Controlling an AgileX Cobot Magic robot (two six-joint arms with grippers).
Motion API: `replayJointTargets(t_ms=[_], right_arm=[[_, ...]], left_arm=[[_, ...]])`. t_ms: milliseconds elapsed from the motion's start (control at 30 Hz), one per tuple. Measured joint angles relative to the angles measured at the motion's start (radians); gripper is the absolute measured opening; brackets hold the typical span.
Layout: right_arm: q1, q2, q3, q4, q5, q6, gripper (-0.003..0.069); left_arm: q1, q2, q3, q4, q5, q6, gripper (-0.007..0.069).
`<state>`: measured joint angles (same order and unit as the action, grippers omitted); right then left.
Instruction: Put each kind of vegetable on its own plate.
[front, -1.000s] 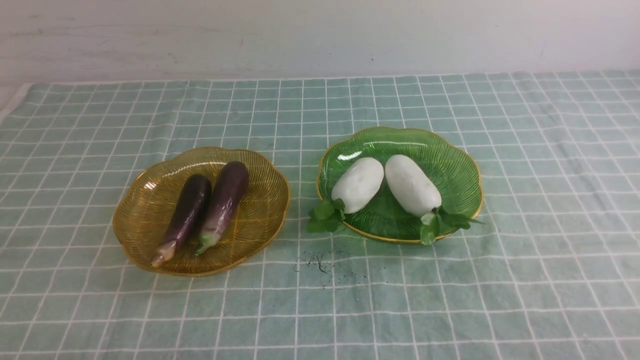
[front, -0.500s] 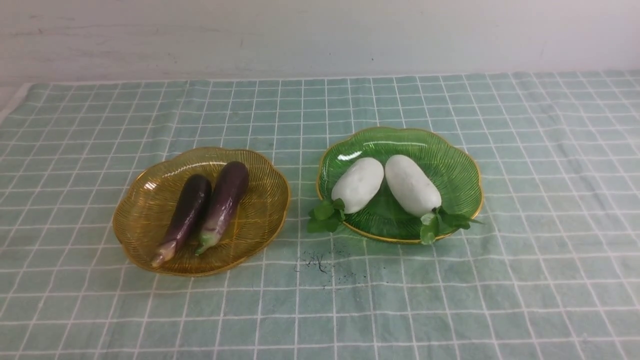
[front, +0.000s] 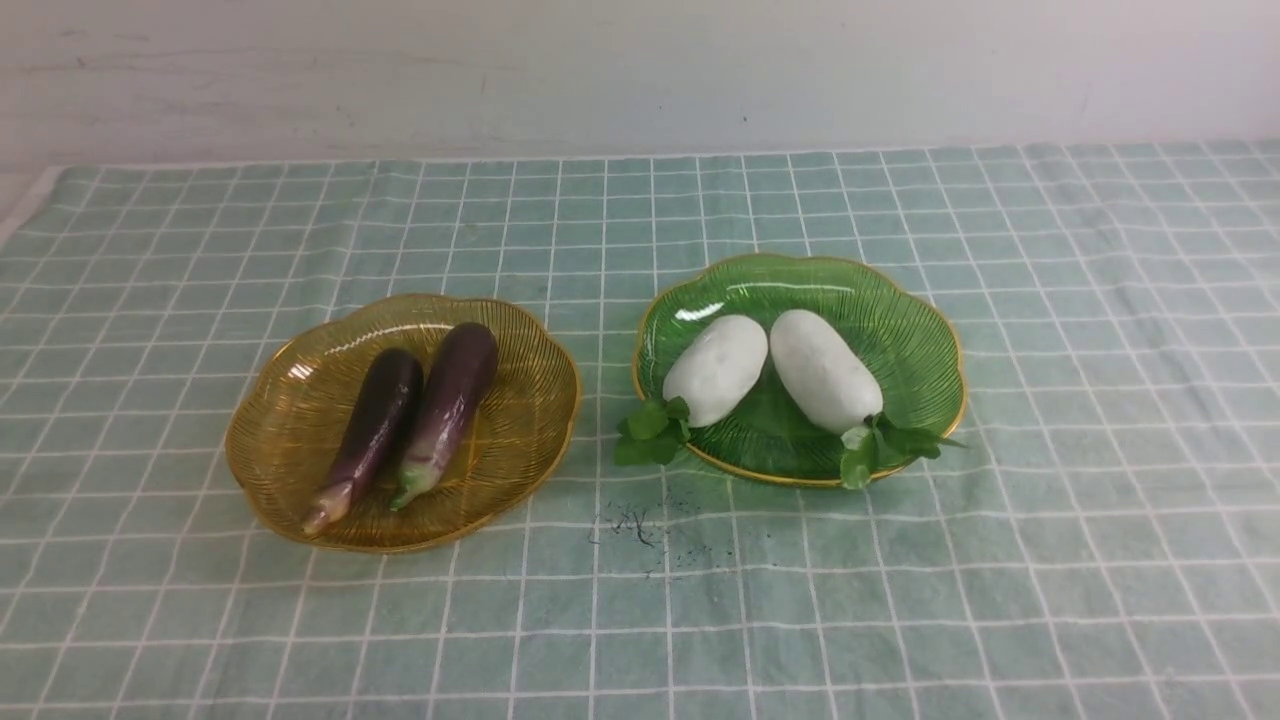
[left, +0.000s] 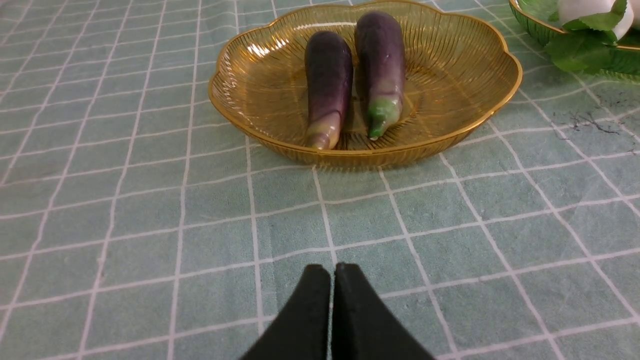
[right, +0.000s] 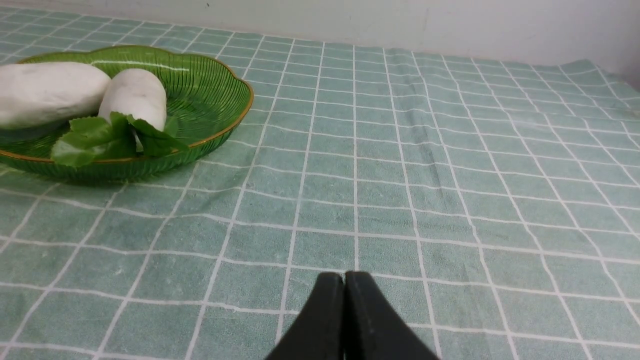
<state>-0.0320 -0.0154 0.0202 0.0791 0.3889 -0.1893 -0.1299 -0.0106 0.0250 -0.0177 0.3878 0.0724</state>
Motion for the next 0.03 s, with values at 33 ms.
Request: replayJointTargets(t_ms=[33], right_arm=[[0.000, 0.000, 0.000, 0.000, 0.000, 0.000, -0.0014]], left_arm=[[0.000, 0.000, 0.000, 0.000, 0.000, 0.000, -0.0008]])
